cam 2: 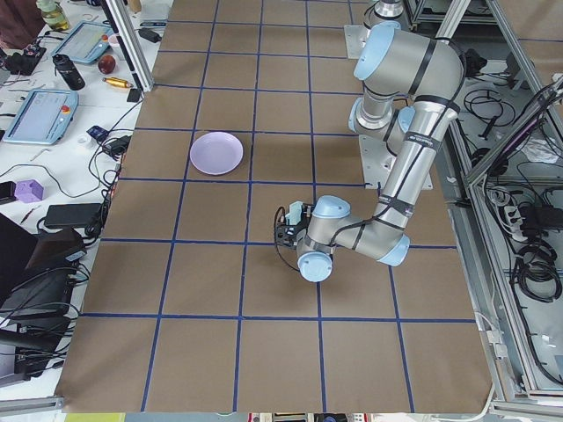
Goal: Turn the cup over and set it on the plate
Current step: 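Lift the mug and rotate it upright with the left gripper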
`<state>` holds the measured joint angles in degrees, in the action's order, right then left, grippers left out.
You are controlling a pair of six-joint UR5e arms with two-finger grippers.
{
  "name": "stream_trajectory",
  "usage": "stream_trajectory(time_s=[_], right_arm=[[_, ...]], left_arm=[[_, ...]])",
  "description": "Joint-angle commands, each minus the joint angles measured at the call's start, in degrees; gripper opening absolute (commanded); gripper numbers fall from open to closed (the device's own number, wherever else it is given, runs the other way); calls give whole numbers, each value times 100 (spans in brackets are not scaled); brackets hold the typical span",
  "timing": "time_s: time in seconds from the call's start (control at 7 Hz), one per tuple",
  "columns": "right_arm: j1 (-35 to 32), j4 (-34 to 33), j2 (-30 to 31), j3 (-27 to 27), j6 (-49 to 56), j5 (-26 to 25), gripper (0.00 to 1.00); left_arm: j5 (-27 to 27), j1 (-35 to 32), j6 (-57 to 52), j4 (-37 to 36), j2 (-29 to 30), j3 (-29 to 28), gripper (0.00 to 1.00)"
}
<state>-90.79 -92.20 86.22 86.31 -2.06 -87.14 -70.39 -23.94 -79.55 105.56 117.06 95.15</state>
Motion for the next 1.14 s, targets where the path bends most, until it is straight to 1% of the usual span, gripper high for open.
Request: stream_trajectory(time_s=[0.0, 0.29, 0.43, 0.71, 1.0], right_arm=[[0, 0, 0, 0, -5, -5, 100], [0, 0, 0, 0, 4, 4, 100], [0, 0, 0, 0, 4, -5, 100], [0, 0, 0, 0, -5, 4, 100], [0, 0, 0, 0, -5, 4, 100]], left_arm=[[130, -14, 0, 209, -130, -5, 0], [201, -32, 0, 254, -297, -5, 0], [201, -197, 18, 254, -498, -5, 0], [157, -855, 516, 298, -1059, -268, 0], [148, -1610, 1305, 237, -1613, -339, 0]])
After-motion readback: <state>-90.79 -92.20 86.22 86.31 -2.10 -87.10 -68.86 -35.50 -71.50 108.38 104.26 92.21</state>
